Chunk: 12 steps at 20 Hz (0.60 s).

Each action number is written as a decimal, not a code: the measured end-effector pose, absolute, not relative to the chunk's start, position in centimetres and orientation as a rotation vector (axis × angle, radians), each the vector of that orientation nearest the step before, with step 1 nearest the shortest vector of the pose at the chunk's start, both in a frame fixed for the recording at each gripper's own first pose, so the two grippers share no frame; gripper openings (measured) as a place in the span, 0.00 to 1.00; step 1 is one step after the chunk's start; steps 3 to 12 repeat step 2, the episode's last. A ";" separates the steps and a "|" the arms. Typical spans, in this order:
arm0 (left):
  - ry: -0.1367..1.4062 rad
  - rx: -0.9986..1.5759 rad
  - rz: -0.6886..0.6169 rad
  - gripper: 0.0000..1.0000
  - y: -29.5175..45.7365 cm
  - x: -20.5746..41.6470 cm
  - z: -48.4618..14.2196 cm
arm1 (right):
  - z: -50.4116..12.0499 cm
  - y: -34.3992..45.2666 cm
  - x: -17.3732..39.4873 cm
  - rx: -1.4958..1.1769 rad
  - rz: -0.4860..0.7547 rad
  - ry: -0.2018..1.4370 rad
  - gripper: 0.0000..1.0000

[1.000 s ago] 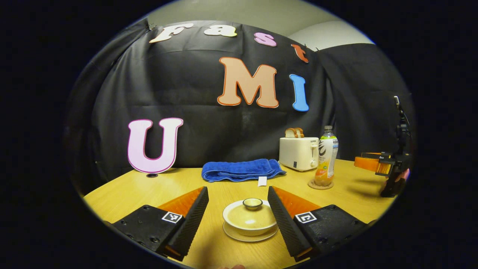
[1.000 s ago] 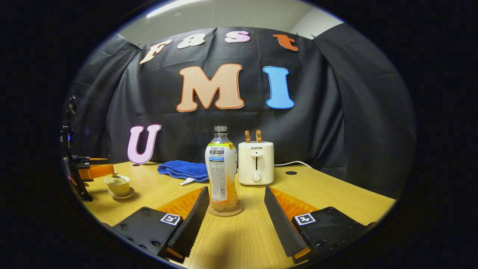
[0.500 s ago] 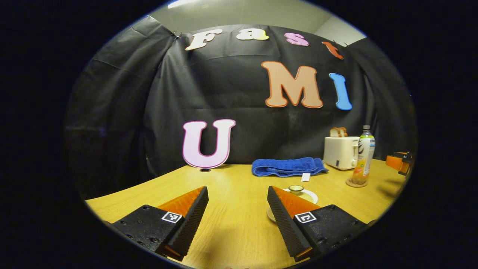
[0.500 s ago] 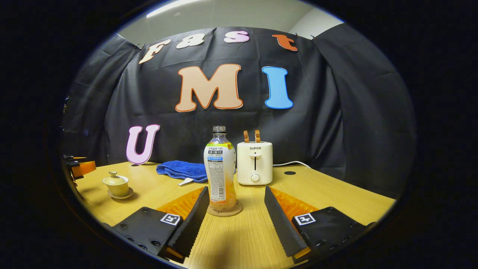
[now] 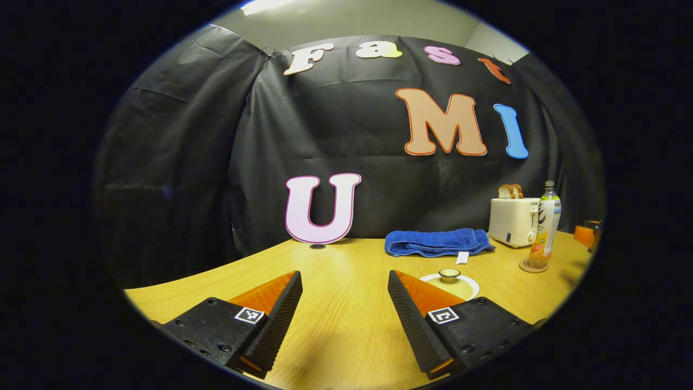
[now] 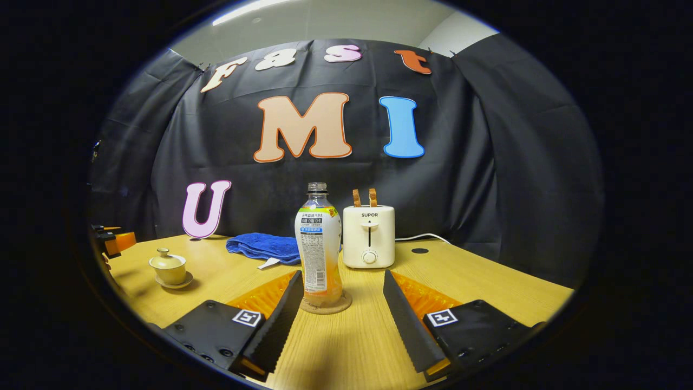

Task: Open the teacup lid with one hand, grasp the water bottle and pour water into the teacup with the other hand; after pouring, place the water bottle on the coaster and then close the teacup lid.

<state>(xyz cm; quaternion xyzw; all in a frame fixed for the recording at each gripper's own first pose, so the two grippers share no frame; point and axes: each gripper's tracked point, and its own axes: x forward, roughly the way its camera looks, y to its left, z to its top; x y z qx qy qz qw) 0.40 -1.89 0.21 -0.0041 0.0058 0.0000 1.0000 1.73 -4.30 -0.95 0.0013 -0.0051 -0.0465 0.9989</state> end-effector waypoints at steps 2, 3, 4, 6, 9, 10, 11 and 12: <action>0.012 -0.008 0.000 0.93 -1.9 0.4 0.3 | -1.0 -4.3 1.7 0.002 -0.093 -0.010 0.94; 0.012 -0.008 0.000 0.93 -1.9 0.4 0.3 | -1.0 -4.3 1.7 0.002 -0.093 -0.010 0.94; 0.012 -0.008 0.000 0.93 -1.9 0.4 0.3 | -1.0 -4.3 1.7 0.002 -0.093 -0.010 0.94; 0.012 -0.008 0.000 0.93 -1.9 0.4 0.3 | -1.0 -4.3 1.7 0.002 -0.093 -0.010 0.94; 0.012 -0.008 0.000 0.93 -1.9 0.4 0.3 | -1.0 -4.3 1.7 0.002 -0.093 -0.010 0.94; 0.012 -0.008 0.000 0.93 -1.9 0.4 0.3 | -1.0 -4.3 1.7 0.002 -0.093 -0.010 0.94; 0.012 -0.008 0.000 0.93 -1.9 0.4 0.3 | -1.0 -4.3 1.7 0.002 -0.093 -0.010 0.94; 0.012 -0.008 0.000 0.93 -1.9 0.4 0.3 | -1.0 -4.3 1.7 0.002 -0.093 -0.010 0.94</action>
